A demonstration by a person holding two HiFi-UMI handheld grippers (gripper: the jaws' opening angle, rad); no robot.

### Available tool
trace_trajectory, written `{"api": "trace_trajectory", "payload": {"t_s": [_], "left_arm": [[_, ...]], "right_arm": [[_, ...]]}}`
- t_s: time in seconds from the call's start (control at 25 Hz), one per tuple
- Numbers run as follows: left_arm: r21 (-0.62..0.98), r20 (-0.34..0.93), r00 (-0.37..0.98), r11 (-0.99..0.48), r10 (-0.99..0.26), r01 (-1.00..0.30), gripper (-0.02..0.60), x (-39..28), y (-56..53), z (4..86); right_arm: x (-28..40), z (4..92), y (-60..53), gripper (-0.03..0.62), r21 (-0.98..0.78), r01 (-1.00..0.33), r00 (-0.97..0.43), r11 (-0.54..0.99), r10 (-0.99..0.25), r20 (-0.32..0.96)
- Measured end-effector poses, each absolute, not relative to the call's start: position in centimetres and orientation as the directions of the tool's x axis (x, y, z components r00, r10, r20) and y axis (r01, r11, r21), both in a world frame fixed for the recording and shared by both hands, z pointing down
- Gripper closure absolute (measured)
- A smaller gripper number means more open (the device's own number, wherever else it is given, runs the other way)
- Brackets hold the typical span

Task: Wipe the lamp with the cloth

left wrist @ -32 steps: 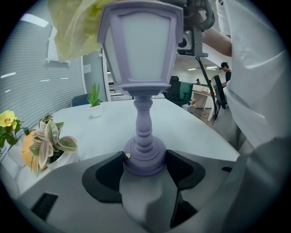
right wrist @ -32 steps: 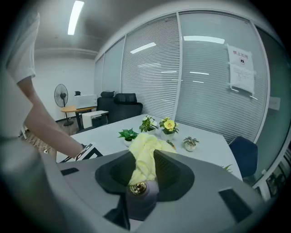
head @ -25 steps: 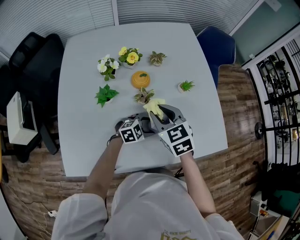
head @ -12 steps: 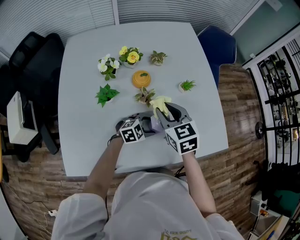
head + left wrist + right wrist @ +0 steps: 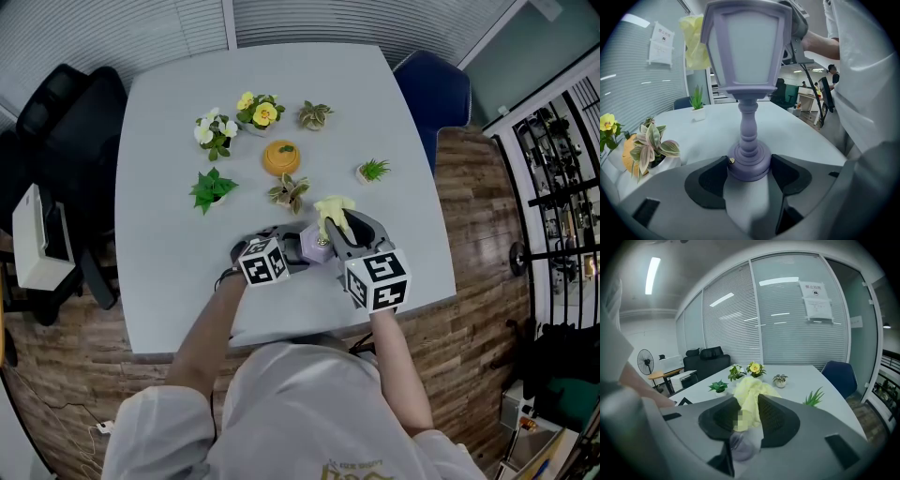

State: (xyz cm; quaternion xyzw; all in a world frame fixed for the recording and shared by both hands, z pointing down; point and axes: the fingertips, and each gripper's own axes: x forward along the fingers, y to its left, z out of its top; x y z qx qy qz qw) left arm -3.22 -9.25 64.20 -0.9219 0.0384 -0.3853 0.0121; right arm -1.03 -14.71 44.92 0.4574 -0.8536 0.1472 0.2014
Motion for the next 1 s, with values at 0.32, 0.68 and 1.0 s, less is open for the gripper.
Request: {"api": "trace_trajectory", "payload": {"t_s": [0.32, 0.68, 1.0], "left_arm": [[-0.051, 0.710, 0.700, -0.997, -0.080, -0.062, 0.278, -3.3, -9.2, 64.1], [-0.050, 0.710, 0.700, -0.997, -0.081, -0.064, 0.278, -3.3, -9.2, 64.3], [-0.055, 0.707, 0.702, -0.997, -0.083, -0.063, 0.278, -3.3, -9.2, 64.3]], "right_arm": [[0.2, 45.0, -13.5, 0.473, -0.118, -0.855, -0.498, 0.505, -0.736, 0.458], [1.1, 45.7, -11.8, 0.476, -0.204, -0.858, -0.510, 0.471, -0.742, 0.435], [1.7, 46.3, -10.3, 0.477, -0.262, -0.862, -0.507, 0.434, -0.754, 0.417]]}}
